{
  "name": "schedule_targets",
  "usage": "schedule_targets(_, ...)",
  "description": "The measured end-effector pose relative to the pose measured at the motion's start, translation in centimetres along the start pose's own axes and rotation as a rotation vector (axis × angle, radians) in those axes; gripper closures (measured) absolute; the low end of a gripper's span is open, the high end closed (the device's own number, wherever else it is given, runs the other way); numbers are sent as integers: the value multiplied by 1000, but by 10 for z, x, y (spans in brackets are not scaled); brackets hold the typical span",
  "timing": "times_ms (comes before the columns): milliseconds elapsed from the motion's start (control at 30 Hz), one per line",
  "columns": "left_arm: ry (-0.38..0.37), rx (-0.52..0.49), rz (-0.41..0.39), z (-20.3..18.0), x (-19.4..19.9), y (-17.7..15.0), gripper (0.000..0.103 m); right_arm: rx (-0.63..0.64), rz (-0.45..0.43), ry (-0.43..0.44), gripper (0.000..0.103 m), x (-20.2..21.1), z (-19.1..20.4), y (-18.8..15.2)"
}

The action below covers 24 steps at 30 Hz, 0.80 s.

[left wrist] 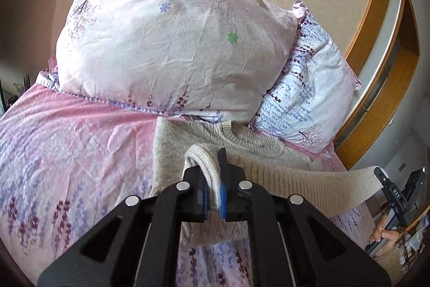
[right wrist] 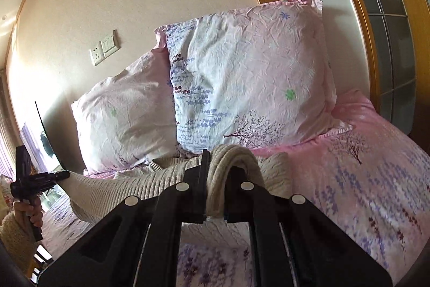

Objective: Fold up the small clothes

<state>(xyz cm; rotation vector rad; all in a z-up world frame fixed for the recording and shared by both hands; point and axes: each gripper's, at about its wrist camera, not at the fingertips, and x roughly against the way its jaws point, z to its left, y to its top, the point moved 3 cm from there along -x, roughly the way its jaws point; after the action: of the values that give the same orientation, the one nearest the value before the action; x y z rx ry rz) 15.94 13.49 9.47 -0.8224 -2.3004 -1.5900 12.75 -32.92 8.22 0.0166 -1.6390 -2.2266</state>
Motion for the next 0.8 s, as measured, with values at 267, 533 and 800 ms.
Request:
schedule_targets(267,62,23,32,12,-73,27,97,31,47,-103,95,-70,-9,3)
schedule_targets(533,99,86,115,33,-134,17,97,-42,184,-172,95,-134,-32,-12)
schedule_targets(800,89,159,128,42,-164,24,97,-180,269,-219,95,-174,-62,-26)
